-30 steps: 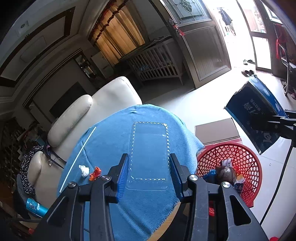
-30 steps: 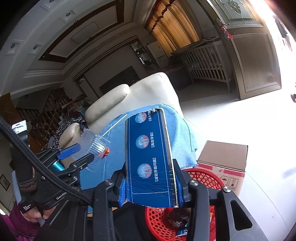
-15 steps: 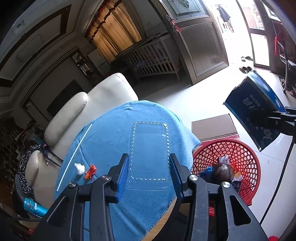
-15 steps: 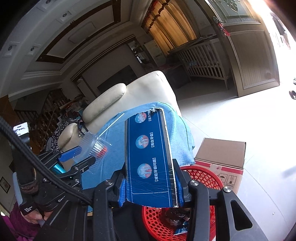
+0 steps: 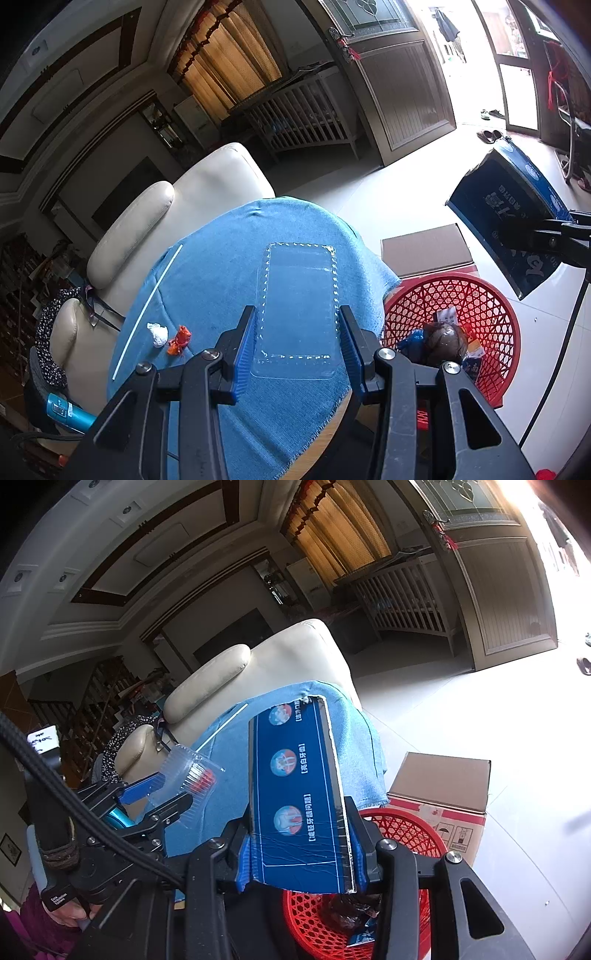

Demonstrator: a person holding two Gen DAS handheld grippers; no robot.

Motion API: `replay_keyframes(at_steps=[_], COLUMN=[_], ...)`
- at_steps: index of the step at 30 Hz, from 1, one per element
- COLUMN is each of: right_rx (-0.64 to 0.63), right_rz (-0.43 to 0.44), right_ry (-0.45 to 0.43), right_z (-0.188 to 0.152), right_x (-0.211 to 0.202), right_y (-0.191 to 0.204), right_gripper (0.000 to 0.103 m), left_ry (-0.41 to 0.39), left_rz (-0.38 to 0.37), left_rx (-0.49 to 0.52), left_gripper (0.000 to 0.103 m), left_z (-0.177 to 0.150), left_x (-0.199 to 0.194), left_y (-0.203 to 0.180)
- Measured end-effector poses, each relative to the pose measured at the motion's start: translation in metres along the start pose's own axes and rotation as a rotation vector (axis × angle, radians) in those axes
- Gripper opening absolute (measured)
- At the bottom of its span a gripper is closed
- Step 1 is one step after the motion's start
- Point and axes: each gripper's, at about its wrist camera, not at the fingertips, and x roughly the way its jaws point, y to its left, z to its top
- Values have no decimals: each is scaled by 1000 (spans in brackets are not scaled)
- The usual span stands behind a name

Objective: Collect trash
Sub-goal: 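Hold the clear tray and toothpaste box above the red basket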

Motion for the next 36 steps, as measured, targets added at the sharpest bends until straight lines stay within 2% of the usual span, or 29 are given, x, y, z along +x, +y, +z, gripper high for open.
replay_keyframes(at_steps=[20,36], right_rx=[27,47], right_rz=[-8,-16], right_ry=[14,48], right_z=[-1,2], right_x=[5,18], right_y=[-4,-11], right_gripper=[45,46], left_ry=[40,114], left_rz=[-40,-99], left_rx=[-7,-40], left_gripper=[45,47], left_z=[0,-4], left_x=[10,27], left_y=[-4,-5])
